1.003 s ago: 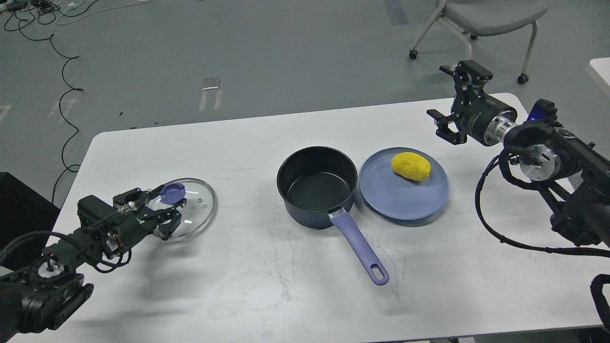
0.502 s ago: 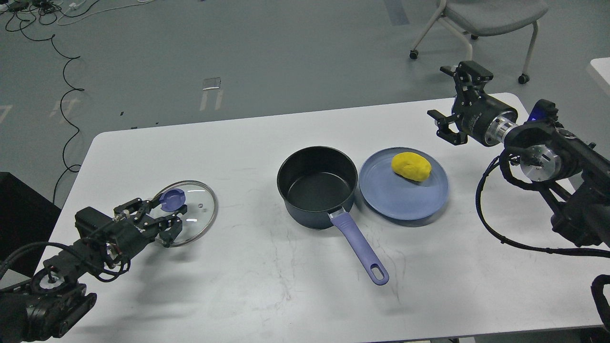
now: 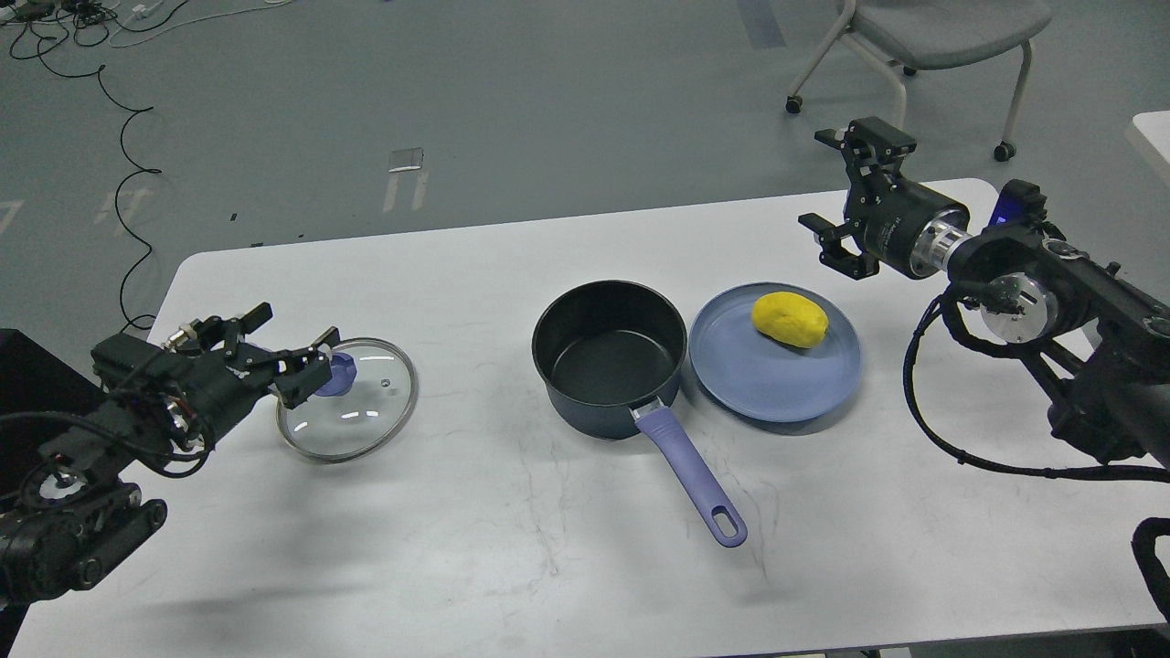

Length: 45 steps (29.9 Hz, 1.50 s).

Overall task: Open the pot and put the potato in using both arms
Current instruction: 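Release the lid and raise the left gripper away, then lower the right gripper onto the yellow potato on the plate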

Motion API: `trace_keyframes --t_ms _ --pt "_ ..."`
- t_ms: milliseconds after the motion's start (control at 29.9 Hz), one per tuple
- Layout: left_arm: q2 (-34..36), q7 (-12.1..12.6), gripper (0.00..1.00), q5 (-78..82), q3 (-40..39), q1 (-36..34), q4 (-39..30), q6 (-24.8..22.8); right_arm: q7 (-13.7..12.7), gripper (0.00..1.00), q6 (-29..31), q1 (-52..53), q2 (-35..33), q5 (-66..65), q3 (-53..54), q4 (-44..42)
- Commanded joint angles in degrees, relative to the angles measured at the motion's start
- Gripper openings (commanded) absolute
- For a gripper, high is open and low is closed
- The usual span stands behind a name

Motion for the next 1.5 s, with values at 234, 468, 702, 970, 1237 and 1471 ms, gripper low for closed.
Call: trace_keyframes --t_ms 234,468,702,970,1237,1471 --pt "8.9 0.0 0.98 -37.9 -2.3 -13.8 -18.7 -16.0 1.1 1.00 0.2 5.8 -0.6 -18.1 -18.1 0.0" --pt "7.0 0.2 0.98 -70.4 -3.2 -17.9 -13.4 -37.0 4.7 1.00 0.1 10.3 -0.9 -41.4 -26.4 0.0" --pt "6.4 3.1 0.98 -75.0 -5.3 -17.6 -13.3 -37.6 9.1 1.00 0.0 18.2 -4.8 -52.5 -34.8 0.2" --pt "6.1 3.1 0.98 -74.9 -5.2 -17.1 -12.9 -37.3 13.0 0.99 -2.7 16.9 -6.4 -69.7 -42.3 -1.8" --pt "5.7 3.2 0.98 -75.0 -5.0 -17.1 -12.8 -37.6 13.3 0.97 -3.8 16.1 -5.9 -70.1 -43.0 -1.9" --pt "5.5 3.2 0.98 -74.9 -4.3 -16.8 -12.8 -37.4 13.2 0.97 -3.9 14.2 -5.9 -70.1 -43.1 -2.6"
